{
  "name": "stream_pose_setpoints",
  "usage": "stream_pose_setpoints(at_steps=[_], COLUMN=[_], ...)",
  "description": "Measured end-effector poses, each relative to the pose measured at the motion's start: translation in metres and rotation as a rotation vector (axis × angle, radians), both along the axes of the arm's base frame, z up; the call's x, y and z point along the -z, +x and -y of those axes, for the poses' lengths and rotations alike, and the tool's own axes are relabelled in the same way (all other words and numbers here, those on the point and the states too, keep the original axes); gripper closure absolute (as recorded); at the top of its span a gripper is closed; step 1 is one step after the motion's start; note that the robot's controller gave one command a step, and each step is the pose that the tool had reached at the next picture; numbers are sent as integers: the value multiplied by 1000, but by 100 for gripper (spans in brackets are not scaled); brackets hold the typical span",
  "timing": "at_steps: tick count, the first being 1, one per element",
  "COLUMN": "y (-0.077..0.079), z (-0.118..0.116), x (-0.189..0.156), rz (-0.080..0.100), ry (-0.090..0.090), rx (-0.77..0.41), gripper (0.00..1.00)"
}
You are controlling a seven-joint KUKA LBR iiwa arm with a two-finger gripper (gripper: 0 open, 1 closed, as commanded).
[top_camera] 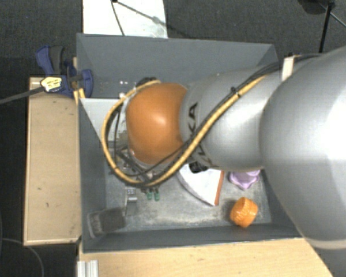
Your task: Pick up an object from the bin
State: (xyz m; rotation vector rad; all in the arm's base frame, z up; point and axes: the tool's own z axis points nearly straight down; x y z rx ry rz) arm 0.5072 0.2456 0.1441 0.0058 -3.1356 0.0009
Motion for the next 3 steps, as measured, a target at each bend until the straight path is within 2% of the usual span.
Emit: stream_pose_setpoints(at_steps=[1,2,3], y=[2,79,71], z=[1,27,45], x=[-5,62,15], rz=[8,19,3], ry=[2,5,0], rx=[5,-54,22], gripper=[0,0,0])
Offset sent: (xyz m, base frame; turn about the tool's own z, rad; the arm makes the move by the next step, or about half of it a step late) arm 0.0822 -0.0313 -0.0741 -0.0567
